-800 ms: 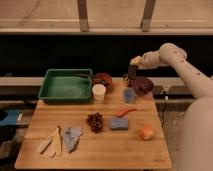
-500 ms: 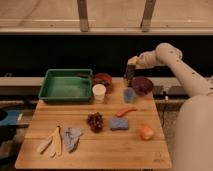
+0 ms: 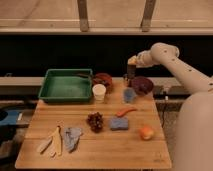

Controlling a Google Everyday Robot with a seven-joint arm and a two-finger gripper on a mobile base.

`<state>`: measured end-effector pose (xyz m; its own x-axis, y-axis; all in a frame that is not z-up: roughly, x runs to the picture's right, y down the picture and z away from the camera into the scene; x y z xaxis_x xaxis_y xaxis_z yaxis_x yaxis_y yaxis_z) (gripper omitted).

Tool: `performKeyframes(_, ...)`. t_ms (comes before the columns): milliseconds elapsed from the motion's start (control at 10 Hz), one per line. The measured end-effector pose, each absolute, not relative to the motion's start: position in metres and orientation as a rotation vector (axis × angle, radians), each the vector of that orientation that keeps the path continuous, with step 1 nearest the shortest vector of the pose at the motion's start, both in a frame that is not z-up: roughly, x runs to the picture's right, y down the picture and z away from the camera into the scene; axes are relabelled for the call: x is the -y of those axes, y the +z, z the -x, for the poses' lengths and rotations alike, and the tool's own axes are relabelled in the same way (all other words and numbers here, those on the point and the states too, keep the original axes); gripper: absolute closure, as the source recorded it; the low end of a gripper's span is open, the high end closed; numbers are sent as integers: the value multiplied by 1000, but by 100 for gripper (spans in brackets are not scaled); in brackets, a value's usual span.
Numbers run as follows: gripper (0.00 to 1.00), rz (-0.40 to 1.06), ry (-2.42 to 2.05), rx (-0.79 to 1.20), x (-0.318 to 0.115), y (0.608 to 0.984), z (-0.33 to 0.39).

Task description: Place eraser in metal cup

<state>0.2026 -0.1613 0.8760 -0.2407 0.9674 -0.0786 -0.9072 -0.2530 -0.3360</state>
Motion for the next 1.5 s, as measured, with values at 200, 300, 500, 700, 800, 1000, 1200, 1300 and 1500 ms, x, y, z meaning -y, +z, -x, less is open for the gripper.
performKeyframes(200, 100, 310, 1811, 252, 160, 876, -208)
performKeyframes(300, 100, 312, 1810, 253, 161, 876, -206)
performKeyframes(500, 100, 329, 1814, 265, 159, 882, -204)
performKeyframes(700, 100, 328, 1802, 279, 160, 885, -202)
performKeyframes(800, 100, 327, 1794, 282, 160, 886, -202)
performKeyframes(1000, 100, 318, 1779, 277, 161, 887, -203)
performKeyframes(1200, 100, 319, 1758, 264, 160, 894, -198)
performKeyframes(1300, 100, 324, 1747, 261, 160, 900, -193)
performKeyframes(1500, 100, 334, 1739, 254, 159, 909, -190)
